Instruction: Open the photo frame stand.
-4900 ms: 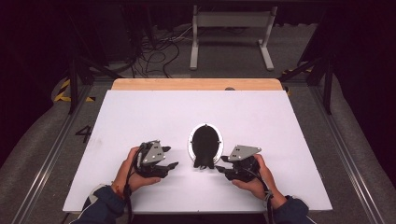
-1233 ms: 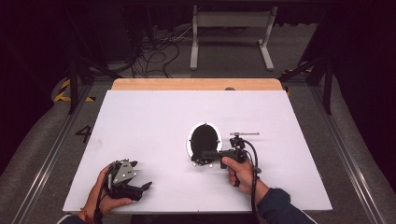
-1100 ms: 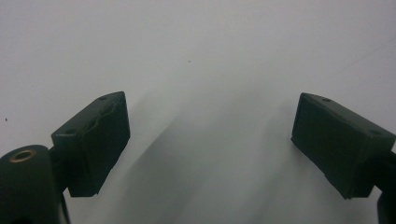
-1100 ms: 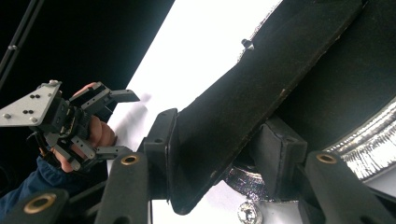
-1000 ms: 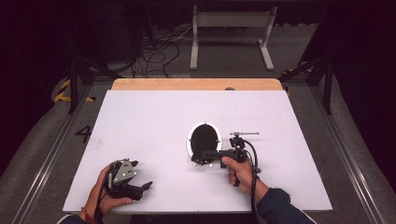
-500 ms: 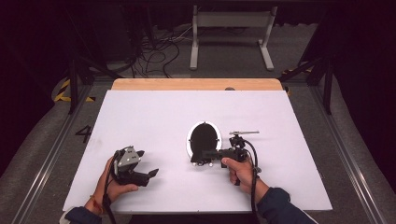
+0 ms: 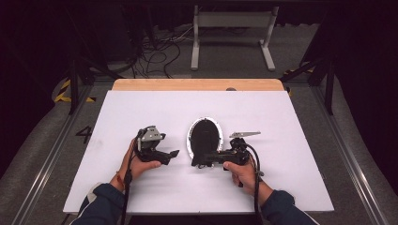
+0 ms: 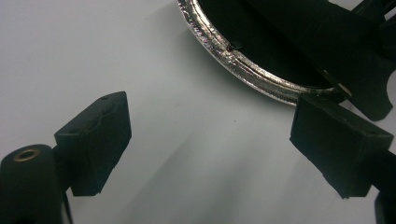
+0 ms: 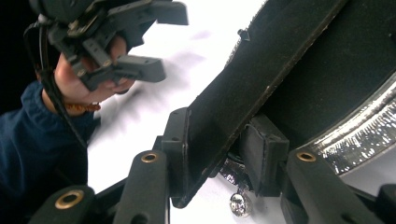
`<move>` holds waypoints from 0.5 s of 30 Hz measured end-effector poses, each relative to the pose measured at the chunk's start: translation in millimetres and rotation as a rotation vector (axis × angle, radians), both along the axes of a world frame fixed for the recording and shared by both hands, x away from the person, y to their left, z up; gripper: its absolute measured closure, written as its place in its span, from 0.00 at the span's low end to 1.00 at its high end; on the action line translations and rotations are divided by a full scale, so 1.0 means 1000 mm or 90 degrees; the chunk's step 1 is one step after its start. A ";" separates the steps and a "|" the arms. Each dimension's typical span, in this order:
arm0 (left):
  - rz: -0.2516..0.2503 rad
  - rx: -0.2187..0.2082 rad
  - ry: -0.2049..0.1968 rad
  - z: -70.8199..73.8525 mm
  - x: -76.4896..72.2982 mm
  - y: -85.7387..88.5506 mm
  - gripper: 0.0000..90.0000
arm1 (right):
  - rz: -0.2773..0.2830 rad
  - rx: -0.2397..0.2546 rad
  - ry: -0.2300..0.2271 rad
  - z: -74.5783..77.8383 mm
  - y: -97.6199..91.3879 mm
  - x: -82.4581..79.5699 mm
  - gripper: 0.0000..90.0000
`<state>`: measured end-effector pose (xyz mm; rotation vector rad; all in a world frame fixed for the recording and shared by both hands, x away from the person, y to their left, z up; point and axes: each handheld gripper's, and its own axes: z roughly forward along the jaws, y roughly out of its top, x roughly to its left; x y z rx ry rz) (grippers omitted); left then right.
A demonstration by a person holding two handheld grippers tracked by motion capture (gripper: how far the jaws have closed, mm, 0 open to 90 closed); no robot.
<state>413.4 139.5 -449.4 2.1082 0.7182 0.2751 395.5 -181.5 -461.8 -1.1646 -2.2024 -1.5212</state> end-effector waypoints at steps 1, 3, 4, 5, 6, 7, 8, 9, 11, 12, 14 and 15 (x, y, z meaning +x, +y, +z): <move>0.000 -0.008 0.004 -0.001 0.003 -0.002 0.14 | 0.004 -0.004 -0.007 0.001 0.000 -0.001 0.72; 0.002 -0.018 0.013 -0.001 0.006 -0.005 0.14 | 0.012 -0.012 -0.023 0.002 0.002 -0.002 0.72; -0.004 -0.028 0.018 -0.002 0.009 -0.008 0.14 | 0.016 -0.018 -0.036 0.003 0.002 -0.002 0.72; -0.004 -0.028 0.018 -0.002 0.009 -0.008 0.14 | 0.016 -0.018 -0.036 0.003 0.002 -0.002 0.72; -0.002 -0.038 0.025 -0.003 0.010 -0.010 0.14 | 0.020 -0.024 -0.047 0.004 0.003 -0.003 0.72; -0.001 -0.043 0.028 -0.004 0.011 -0.011 0.15 | 0.024 -0.029 -0.056 0.005 0.004 -0.004 0.72; -0.003 -0.044 0.028 -0.004 0.012 -0.013 0.15 | 0.027 -0.033 -0.063 0.006 0.005 -0.005 0.72; -0.008 -0.043 0.026 -0.005 0.013 -0.013 0.15 | 0.032 -0.035 -0.070 0.006 0.005 -0.005 0.72; -0.009 -0.046 0.031 -0.004 0.013 -0.015 0.16 | 0.037 -0.038 -0.080 0.007 0.005 -0.006 0.73; -0.006 -0.046 0.029 -0.004 0.014 -0.017 0.17 | 0.038 -0.038 -0.082 0.007 0.005 -0.006 0.73; -0.002 -0.061 0.036 -0.003 0.014 -0.019 0.17 | 0.042 -0.040 -0.088 0.008 0.005 -0.007 0.73; -0.002 -0.064 0.036 -0.003 0.014 -0.020 0.18 | 0.044 -0.041 -0.093 0.008 0.006 -0.007 0.74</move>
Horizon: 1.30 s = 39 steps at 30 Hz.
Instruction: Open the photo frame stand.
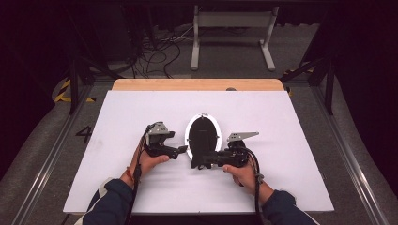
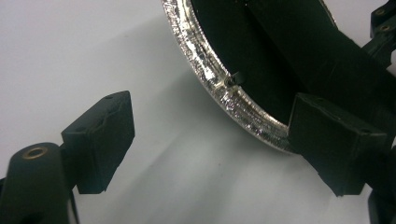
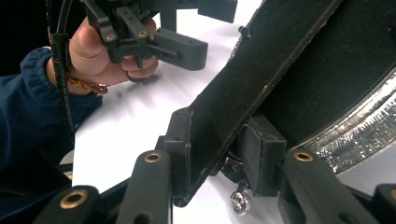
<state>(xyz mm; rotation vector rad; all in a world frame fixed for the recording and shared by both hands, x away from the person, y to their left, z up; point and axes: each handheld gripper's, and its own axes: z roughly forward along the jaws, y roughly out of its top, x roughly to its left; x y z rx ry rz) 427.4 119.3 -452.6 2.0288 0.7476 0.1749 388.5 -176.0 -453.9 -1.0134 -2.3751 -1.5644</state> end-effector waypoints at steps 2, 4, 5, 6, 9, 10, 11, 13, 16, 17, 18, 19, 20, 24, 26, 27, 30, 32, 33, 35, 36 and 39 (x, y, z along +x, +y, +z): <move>-0.006 -0.004 0.002 0.000 0.000 -0.003 0.18 | 0.006 -0.002 -0.006 0.000 0.000 -0.001 0.74; -0.017 -0.001 -0.003 -0.001 0.000 -0.006 0.23 | 0.013 -0.008 -0.018 0.001 0.001 -0.001 0.75; -0.023 0.003 -0.008 -0.002 0.002 -0.007 0.24 | 0.014 -0.011 -0.021 0.002 0.001 -0.002 0.75; -0.021 -0.004 0.000 -0.004 0.003 -0.008 0.24 | 0.016 -0.018 -0.027 0.002 0.001 -0.003 0.75; -0.034 -0.026 0.016 -0.007 0.006 -0.008 0.27 | 0.022 -0.027 -0.036 0.003 0.002 -0.003 0.76; -0.036 -0.033 0.021 -0.007 0.006 -0.008 0.27 | 0.023 -0.028 -0.037 0.003 0.002 -0.003 0.76; -0.036 -0.036 0.023 -0.007 0.006 -0.009 0.27 | 0.024 -0.030 -0.038 0.004 0.002 -0.003 0.76; -0.044 -0.039 0.022 -0.006 0.007 -0.010 0.29 | 0.024 -0.030 -0.039 0.003 0.002 -0.003 0.76; -0.054 -0.043 0.026 -0.007 0.005 -0.013 0.33 | 0.025 -0.030 -0.039 0.003 0.001 -0.003 0.76; -0.055 -0.044 0.031 -0.008 0.006 -0.013 0.34 | 0.024 -0.026 -0.033 0.003 0.001 -0.003 0.76; -0.054 -0.045 0.033 -0.008 0.006 -0.013 0.34 | 0.025 -0.024 -0.031 0.002 0.000 -0.002 0.76; -0.050 -0.051 0.040 -0.009 0.006 -0.013 0.34 | 0.024 -0.023 -0.029 0.002 0.000 -0.002 0.76; -0.050 -0.055 0.043 -0.009 0.007 -0.013 0.34 | 0.023 -0.023 -0.027 0.002 0.000 -0.002 0.76; -0.055 -0.091 0.072 -0.012 0.009 -0.011 0.34 | 0.024 -0.025 -0.032 0.003 0.001 -0.003 0.76; -0.065 -0.101 0.077 -0.012 0.009 -0.010 0.40 | 0.026 -0.024 -0.031 0.003 0.000 -0.003 0.76; -0.074 -0.111 0.078 -0.011 0.008 -0.010 0.41 | 0.025 -0.023 -0.031 0.003 0.000 -0.003 0.76; -0.083 -0.109 0.064 -0.008 0.007 -0.010 0.43 | 0.024 -0.020 -0.025 0.001 -0.001 -0.002 0.76; -0.091 -0.113 0.064 -0.007 0.006 -0.009 0.42 | 0.024 -0.022 -0.027 0.001 -0.001 -0.002 0.76; -0.091 -0.121 0.068 -0.007 0.005 -0.008 0.42 | 0.023 -0.024 -0.028 0.002 -0.001 -0.003 0.76; -0.107 -0.129 0.064 -0.006 0.006 -0.006 0.43 | 0.022 -0.029 -0.030 0.001 -0.001 -0.003 0.76; -0.107 -0.129 0.064 -0.006 0.006 -0.006 0.44 | 0.022 -0.029 -0.030 0.001 -0.001 -0.003 0.76; -0.115 -0.144 0.056 -0.004 0.004 -0.003 0.53 | 0.019 -0.035 -0.028 0.001 -0.002 -0.003 0.76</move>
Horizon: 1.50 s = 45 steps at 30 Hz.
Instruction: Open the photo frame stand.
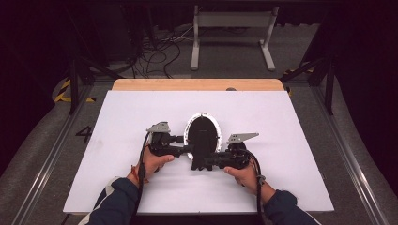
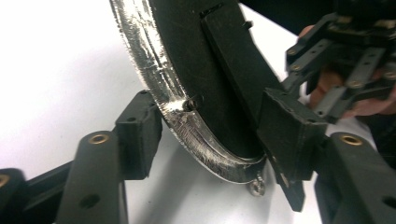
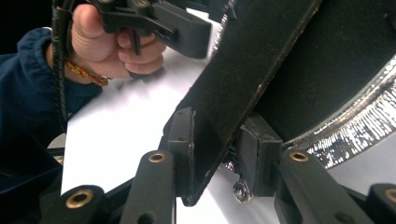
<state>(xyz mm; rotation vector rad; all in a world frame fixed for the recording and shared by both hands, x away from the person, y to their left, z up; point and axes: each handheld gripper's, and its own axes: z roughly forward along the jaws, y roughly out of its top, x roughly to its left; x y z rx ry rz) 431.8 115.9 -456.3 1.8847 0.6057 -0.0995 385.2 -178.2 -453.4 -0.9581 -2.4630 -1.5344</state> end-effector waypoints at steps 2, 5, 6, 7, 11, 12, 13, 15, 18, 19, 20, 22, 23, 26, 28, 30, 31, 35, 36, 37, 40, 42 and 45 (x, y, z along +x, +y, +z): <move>-0.012 -0.014 0.002 0.001 -0.001 0.001 0.54 | -0.004 -0.003 0.001 -0.001 -0.001 0.000 0.77; -0.024 -0.013 0.003 0.000 -0.002 0.000 0.57 | -0.002 -0.006 -0.004 0.000 0.000 -0.001 0.78; -0.024 -0.008 -0.003 0.000 -0.002 -0.001 0.58 | -0.002 -0.007 -0.004 0.000 0.000 -0.001 0.78; -0.028 -0.007 -0.008 -0.001 -0.001 0.000 0.59 | -0.002 -0.008 -0.006 0.000 0.000 -0.002 0.78; -0.050 -0.015 0.016 -0.002 -0.001 -0.001 0.61 | -0.001 -0.012 -0.009 0.000 0.000 -0.002 0.78; -0.050 -0.015 0.016 -0.002 -0.001 -0.001 0.63 | -0.001 -0.012 -0.009 0.000 0.000 -0.002 0.78; -0.068 -0.011 0.019 -0.004 -0.003 -0.003 0.64 | 0.001 -0.013 -0.009 0.000 0.001 -0.003 0.78; -0.076 -0.011 0.014 -0.003 -0.003 -0.003 0.65 | -0.001 -0.014 -0.010 0.000 0.001 -0.003 0.78; -0.069 0.001 -0.009 -0.001 -0.004 -0.004 0.69 | -0.001 -0.009 -0.006 0.000 -0.001 -0.003 0.78; -0.062 0.004 -0.007 0.000 -0.005 -0.004 0.75 | -0.001 -0.009 -0.006 0.000 -0.001 -0.002 0.78; -0.061 0.007 -0.010 0.001 -0.005 -0.004 0.75 | -0.001 -0.010 -0.008 0.000 -0.001 -0.002 0.78; -0.056 0.015 -0.016 0.003 -0.007 -0.005 0.75 | -0.005 -0.016 -0.014 0.001 0.000 -0.003 0.78; -0.055 0.025 -0.029 0.004 -0.007 -0.006 0.74 | -0.006 -0.018 -0.016 0.002 0.000 -0.003 0.79; -0.047 0.036 -0.042 0.006 -0.008 -0.007 0.73 | -0.005 -0.014 -0.013 0.003 -0.002 -0.003 0.80; -0.029 0.062 -0.069 0.011 -0.012 -0.010 0.72 | -0.004 -0.011 -0.014 0.005 -0.002 -0.005 0.80; -0.022 0.069 -0.082 0.013 -0.013 -0.011 0.72 | -0.003 -0.009 -0.015 0.006 -0.003 -0.005 0.80; -0.012 0.078 -0.094 0.015 -0.016 -0.012 0.72 | -0.001 -0.008 -0.020 0.010 -0.003 -0.008 0.80; 0.016 0.115 -0.150 0.022 -0.023 -0.015 0.73 | 0.006 -0.001 -0.022 0.016 -0.003 -0.012 0.80; 0.024 0.122 -0.160 0.024 -0.024 -0.016 0.74 | 0.007 -0.001 -0.024 0.017 -0.003 -0.013 0.80; 0.030 0.130 -0.172 0.025 -0.025 -0.016 0.74 | 0.008 -0.001 -0.026 0.019 -0.003 -0.014 0.80; 0.039 0.143 -0.193 0.026 -0.026 -0.016 0.76 | 0.011 -0.002 -0.028 0.021 -0.002 -0.015 0.80; 0.044 0.145 -0.198 0.026 -0.026 -0.017 0.76 | 0.009 -0.002 -0.026 0.021 -0.002 -0.014 0.79; 0.049 0.149 -0.208 0.026 -0.023 -0.016 0.76 | 0.008 0.002 -0.027 0.023 -0.003 -0.013 0.79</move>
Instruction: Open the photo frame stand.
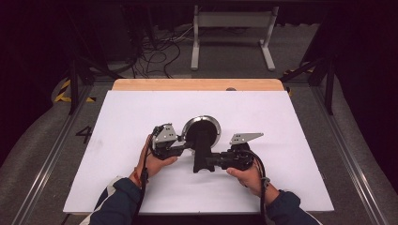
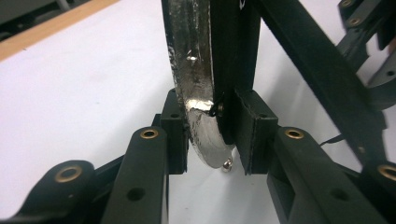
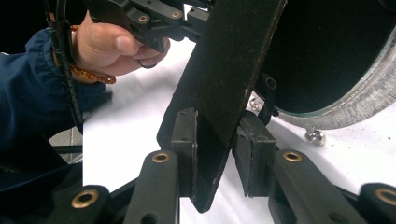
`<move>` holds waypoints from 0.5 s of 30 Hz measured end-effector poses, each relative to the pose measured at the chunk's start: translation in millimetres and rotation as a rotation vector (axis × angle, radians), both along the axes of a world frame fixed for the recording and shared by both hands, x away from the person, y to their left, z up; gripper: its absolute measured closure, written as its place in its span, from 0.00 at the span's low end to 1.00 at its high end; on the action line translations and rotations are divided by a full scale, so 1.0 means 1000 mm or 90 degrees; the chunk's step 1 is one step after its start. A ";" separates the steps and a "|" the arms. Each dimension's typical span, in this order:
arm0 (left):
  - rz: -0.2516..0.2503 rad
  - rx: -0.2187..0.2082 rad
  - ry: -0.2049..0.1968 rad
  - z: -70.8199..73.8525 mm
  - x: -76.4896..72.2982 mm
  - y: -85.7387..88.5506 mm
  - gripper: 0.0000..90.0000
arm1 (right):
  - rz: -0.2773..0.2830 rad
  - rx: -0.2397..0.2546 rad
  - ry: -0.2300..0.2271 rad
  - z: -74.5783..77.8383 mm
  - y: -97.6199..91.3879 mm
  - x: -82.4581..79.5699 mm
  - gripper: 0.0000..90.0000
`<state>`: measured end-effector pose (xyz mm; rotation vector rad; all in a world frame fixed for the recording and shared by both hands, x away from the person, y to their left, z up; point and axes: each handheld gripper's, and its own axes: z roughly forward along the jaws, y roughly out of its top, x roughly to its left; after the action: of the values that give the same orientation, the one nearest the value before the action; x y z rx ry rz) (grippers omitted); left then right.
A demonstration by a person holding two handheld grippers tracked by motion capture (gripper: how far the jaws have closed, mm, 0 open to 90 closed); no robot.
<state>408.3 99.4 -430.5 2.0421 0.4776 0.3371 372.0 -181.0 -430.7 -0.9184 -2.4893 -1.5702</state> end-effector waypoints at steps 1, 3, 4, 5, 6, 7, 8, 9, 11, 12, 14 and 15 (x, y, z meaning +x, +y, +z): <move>0.002 -0.001 0.001 0.000 0.001 0.001 0.76 | -0.001 0.000 -0.001 0.000 0.000 0.001 0.79; 0.012 0.005 -0.011 0.000 0.003 0.000 0.76 | -0.005 -0.001 -0.004 0.001 0.002 0.003 0.78; 0.012 0.005 -0.011 0.000 0.003 0.000 0.76 | -0.007 -0.005 -0.006 0.002 0.002 0.004 0.78; 0.019 0.011 -0.023 0.000 0.004 0.000 0.76 | -0.007 -0.007 -0.009 0.001 0.003 0.006 0.78; 0.021 0.016 -0.031 0.001 0.004 -0.001 0.76 | -0.008 -0.006 -0.008 0.001 0.003 0.007 0.78; 0.019 0.020 -0.039 0.001 0.005 -0.002 0.75 | -0.010 -0.006 -0.007 0.001 0.003 0.008 0.78; 0.019 0.020 -0.039 0.001 0.005 -0.002 0.75 | -0.010 -0.008 -0.008 0.001 0.002 0.009 0.78; 0.024 0.029 -0.054 0.001 0.006 -0.003 0.75 | -0.009 -0.007 -0.008 0.001 0.002 0.009 0.78; 0.028 0.039 -0.064 0.002 0.008 -0.005 0.75 | -0.014 -0.011 -0.010 0.001 0.002 0.010 0.78; 0.028 0.039 -0.064 0.002 0.008 -0.005 0.75 | -0.014 -0.011 -0.010 0.001 0.002 0.010 0.78; 0.030 0.047 -0.075 0.002 0.010 -0.007 0.75 | -0.022 -0.013 -0.009 0.001 0.001 0.013 0.78; 0.037 0.059 -0.090 0.003 0.012 -0.010 0.75 | -0.024 -0.015 -0.008 0.001 0.000 0.015 0.78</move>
<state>419.8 89.5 -427.6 2.0790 0.4409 0.5440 386.7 -180.8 -429.6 -0.9666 -2.5192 -1.5662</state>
